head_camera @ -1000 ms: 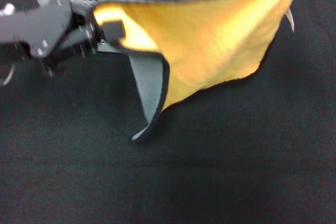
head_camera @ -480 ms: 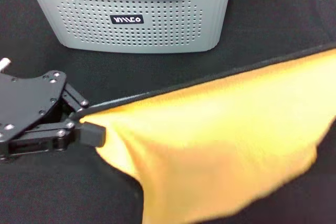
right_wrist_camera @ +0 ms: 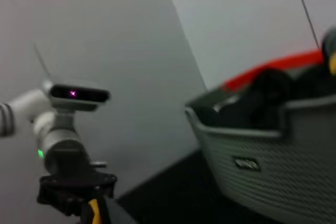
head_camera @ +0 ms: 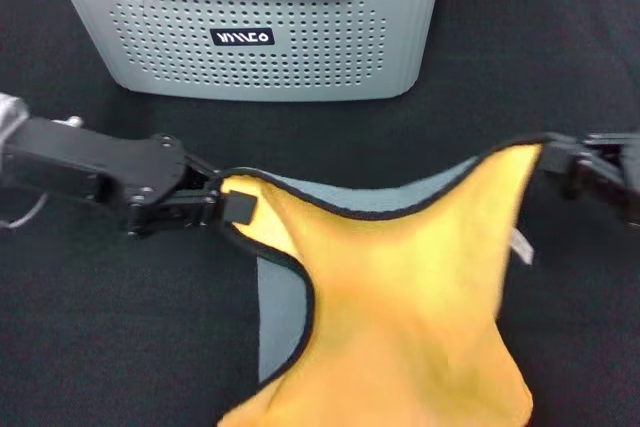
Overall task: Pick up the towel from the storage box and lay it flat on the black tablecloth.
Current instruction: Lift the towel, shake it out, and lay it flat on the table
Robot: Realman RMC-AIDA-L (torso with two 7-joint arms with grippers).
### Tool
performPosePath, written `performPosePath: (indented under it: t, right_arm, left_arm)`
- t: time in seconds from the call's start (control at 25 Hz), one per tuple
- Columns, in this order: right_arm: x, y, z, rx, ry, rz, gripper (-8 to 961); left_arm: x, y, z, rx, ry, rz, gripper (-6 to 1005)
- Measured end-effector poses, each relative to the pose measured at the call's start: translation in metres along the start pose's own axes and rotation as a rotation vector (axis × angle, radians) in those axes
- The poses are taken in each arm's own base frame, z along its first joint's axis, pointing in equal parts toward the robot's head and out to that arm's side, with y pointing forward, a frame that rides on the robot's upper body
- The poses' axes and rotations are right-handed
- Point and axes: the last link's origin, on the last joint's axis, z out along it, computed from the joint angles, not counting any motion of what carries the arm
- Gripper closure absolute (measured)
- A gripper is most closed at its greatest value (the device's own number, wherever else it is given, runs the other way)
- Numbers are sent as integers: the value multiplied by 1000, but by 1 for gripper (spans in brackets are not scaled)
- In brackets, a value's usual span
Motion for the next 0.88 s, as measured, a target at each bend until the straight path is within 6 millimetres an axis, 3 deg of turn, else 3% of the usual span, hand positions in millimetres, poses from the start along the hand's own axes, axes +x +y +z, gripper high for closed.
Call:
performPosePath:
  t: [0.16, 0.36, 0.64, 0.88]
  right_arm:
    - [5, -30, 25, 25, 32, -6, 946]
    - [-13, -51, 41, 50, 50, -53, 946]
    - [-16, -66, 55, 109, 121, -90, 946]
    - [-8, -74, 65, 136, 165, -75, 946]
  left_arm:
    - [1, -18, 6, 87, -113, -15, 987]
    - [13, -33, 3, 175, -202, -20, 986]
    - [34, -48, -1, 312, -348, -1, 984]
    - [42, -56, 11, 391, -505, -2, 982]
